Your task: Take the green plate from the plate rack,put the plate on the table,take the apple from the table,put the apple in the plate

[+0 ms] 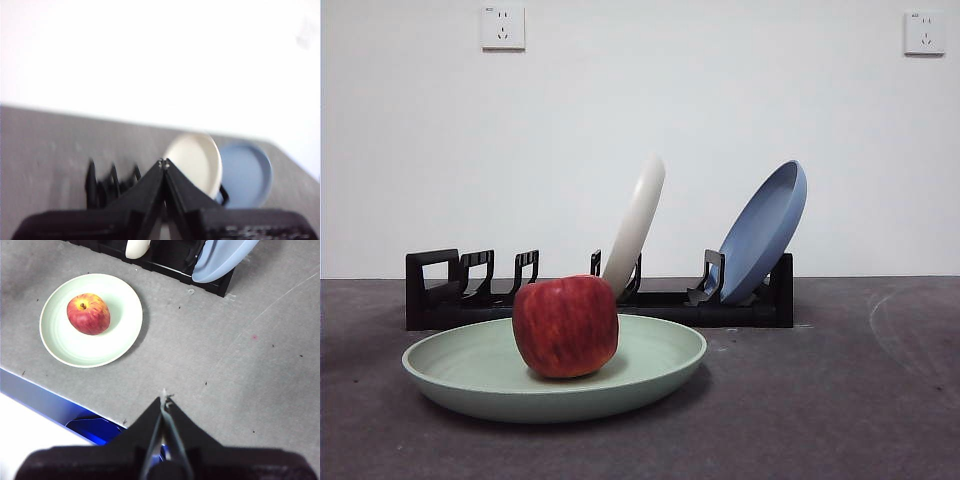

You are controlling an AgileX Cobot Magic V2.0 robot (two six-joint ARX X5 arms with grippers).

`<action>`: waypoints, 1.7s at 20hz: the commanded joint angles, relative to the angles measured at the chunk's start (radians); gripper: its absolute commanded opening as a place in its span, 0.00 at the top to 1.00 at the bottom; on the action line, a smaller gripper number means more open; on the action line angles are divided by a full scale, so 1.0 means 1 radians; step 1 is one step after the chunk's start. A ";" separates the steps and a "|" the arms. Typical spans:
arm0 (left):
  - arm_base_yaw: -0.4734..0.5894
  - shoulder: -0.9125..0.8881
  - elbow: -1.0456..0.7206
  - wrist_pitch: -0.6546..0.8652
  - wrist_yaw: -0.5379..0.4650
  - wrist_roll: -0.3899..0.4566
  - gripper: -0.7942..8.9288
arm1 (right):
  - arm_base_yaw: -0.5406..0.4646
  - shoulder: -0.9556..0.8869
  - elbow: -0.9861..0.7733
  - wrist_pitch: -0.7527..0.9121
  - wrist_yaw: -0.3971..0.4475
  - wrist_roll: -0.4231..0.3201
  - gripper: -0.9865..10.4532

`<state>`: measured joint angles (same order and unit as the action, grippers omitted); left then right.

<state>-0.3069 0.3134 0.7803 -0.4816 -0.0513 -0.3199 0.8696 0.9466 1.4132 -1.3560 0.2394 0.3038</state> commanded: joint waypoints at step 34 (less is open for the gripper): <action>0.323 -0.277 -0.769 0.318 0.103 0.224 0.92 | 0.001 0.007 -0.010 -0.023 0.009 0.010 0.91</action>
<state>0.0132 0.0368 0.0177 -0.1722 0.0540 -0.1112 0.8692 0.9535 1.4132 -1.3560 0.2440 0.3038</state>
